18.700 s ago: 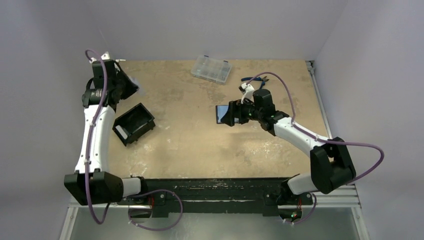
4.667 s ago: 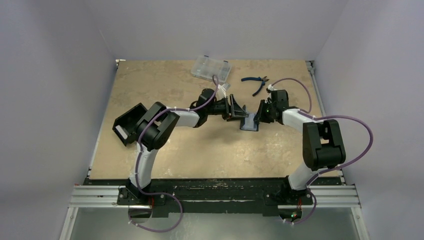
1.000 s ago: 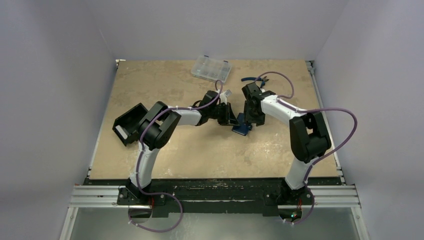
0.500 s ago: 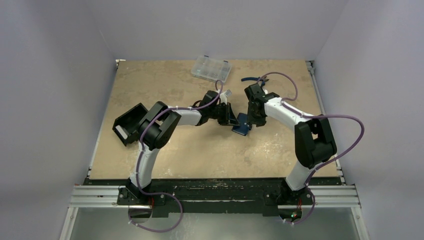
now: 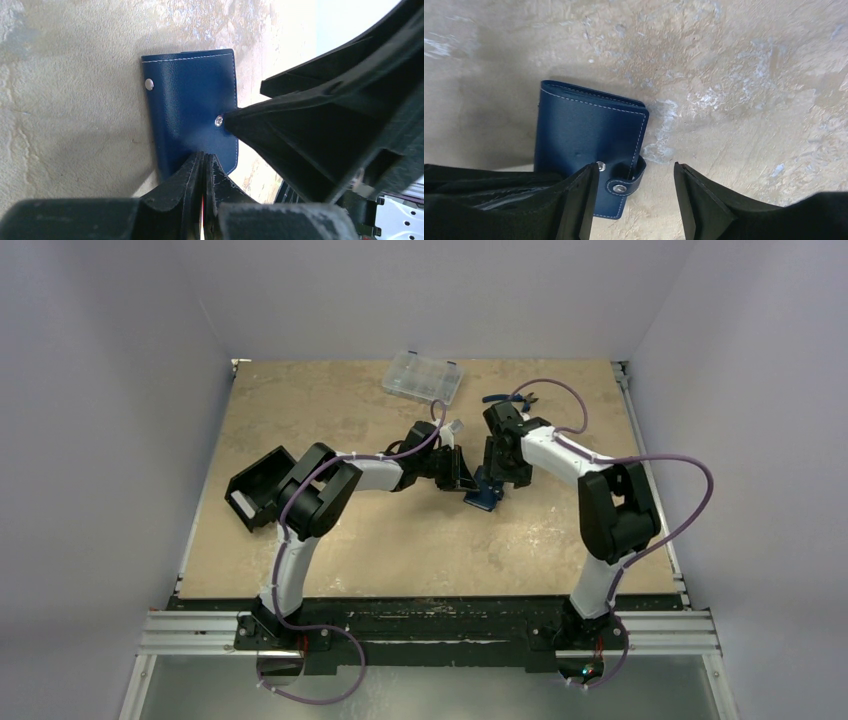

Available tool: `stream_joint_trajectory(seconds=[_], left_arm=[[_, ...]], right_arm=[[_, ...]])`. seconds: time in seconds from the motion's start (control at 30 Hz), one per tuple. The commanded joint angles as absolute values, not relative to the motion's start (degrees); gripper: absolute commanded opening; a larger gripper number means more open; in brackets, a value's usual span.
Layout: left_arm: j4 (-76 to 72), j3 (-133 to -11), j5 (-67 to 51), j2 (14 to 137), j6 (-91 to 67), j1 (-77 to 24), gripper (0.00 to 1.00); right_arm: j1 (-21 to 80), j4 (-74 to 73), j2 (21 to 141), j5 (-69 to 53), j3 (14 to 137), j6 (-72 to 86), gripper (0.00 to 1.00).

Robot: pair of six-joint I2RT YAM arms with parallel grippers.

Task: Put the credit cards into the card holder
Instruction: Close the card holder at the center of the board.

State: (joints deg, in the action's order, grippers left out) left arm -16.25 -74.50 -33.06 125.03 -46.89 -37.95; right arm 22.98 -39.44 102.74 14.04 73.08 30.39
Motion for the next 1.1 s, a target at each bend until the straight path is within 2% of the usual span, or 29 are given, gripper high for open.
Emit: stream_joint_trajectory(seconds=[0.0, 0.17, 0.37, 1.07], left_arm=[[-11.7, -73.8, -29.6, 127.2, -44.4, -39.4, 0.05], [-11.9, -73.9, -29.8, 127.4, -44.7, -39.7, 0.05], [-11.8, -73.9, -29.9, 127.5, -44.5, -39.7, 0.05], [-11.6, -74.0, -29.9, 127.4, -44.3, -39.8, 0.04]], right_arm=[[23.3, -40.6, 104.2, 16.0, 75.6, 30.8, 0.65], [23.3, -42.0, 105.9, 17.1, 76.5, 30.6, 0.64], [23.3, -42.3, 103.2, 16.7, 74.1, 30.9, 0.51], [23.3, -42.7, 99.0, 14.3, 70.8, 31.7, 0.31]])
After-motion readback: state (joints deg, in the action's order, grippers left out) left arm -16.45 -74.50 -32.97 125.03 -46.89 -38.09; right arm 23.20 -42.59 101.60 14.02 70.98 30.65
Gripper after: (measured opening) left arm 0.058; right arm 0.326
